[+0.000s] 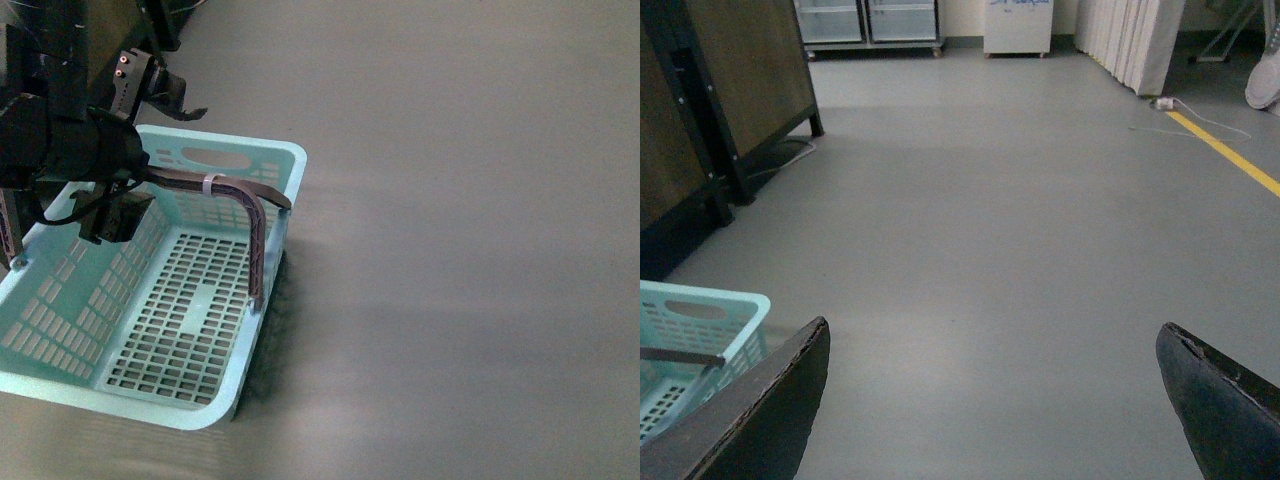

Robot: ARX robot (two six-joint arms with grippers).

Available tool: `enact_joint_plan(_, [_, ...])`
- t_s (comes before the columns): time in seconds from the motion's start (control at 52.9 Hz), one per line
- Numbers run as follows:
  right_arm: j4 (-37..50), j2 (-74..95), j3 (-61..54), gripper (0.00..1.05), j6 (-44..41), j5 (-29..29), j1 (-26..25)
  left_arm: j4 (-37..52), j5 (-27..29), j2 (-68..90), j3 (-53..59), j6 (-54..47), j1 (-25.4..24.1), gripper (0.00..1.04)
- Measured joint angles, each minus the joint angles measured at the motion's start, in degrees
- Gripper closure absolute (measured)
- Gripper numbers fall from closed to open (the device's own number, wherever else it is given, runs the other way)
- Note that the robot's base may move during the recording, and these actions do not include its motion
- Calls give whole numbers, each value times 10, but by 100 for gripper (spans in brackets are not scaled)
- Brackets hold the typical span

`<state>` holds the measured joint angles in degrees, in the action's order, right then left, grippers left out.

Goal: Pick lemon and mango into basket

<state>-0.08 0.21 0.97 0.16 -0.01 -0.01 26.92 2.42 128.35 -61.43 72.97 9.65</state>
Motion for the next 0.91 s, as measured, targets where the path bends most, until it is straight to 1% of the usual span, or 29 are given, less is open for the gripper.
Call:
enact_joint_plan(0.302, [0,0,0,9,0,0,0,-19,2,26,-44,23,2,52])
enact_joint_plan(0.397, [0,0,0,9,0,0,0,-19,0,27,-44,62,2,64])
enact_joint_plan(0.454, [0,0,0,9,0,0,0,-19,-2,26,-44,78,3,74])
enact_joint_plan(0.699, [0,0,0,9,0,0,0,-28,10,-15,-2,88,8,75])
enact_joint_plan(0.794, [0,0,0,9,0,0,0,-28,14,-73,42,102,8,76])
enact_joint_plan(0.907, [0,0,0,9,0,0,0,-38,21,-185,101,123,8,76])
